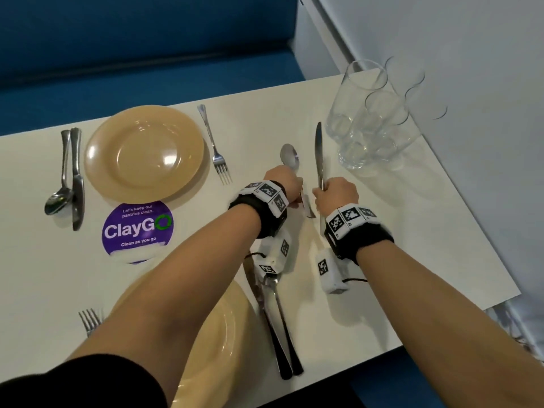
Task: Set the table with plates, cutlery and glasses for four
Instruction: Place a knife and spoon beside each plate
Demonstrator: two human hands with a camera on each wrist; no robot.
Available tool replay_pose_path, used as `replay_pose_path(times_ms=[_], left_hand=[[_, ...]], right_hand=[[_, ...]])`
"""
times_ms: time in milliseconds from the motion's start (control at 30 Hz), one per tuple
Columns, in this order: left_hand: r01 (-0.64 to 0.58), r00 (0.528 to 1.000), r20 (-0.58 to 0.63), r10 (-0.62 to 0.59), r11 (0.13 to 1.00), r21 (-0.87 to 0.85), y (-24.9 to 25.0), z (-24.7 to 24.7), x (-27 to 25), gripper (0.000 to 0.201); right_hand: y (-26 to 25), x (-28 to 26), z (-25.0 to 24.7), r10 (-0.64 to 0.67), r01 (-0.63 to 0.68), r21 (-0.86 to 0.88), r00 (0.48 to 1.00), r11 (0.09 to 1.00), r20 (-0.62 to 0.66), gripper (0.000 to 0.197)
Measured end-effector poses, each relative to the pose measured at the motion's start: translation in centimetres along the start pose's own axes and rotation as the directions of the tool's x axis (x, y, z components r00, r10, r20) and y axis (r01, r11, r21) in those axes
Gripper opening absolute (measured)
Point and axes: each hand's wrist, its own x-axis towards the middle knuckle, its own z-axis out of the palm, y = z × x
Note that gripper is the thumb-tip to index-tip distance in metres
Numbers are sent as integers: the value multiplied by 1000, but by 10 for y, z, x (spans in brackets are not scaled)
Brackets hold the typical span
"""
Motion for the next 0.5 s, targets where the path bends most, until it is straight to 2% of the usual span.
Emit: replay_pose_path(times_ms=[67,133,233,300,400,433,500], left_hand=[[11,998,-52,-16,996,-85,-11,-13,-5,31],[-8,998,-55,-3,978,-210,-23,-30,-21,35],[-14,995,-98,-18,948,-318,-46,-59,-44,32],[-47,993,-119,1,922,-386,-70,-84,-60,32],[-98,970,-241,22,947,-306,-120,-127,-78,34],[-117,954,-296,43,964,-238,-140,-143,-83,35],[-116,920,-386,59,985,-127,-182,-176,-100,40]], right_hand=[[-15,-1,1,-18,26,165,998,986,-54,22],[-39,-8,4,-69,88,359,996,929,-65,13],[-87,-28,11,-101,91,675,995,732,-24,10],[-121,-46,21,-146,90,756,989,648,7,10],[-170,-77,50,-207,101,803,978,588,29,15],[-186,-87,63,-220,111,802,975,586,26,17],[-220,-110,89,-247,150,728,969,669,27,25]])
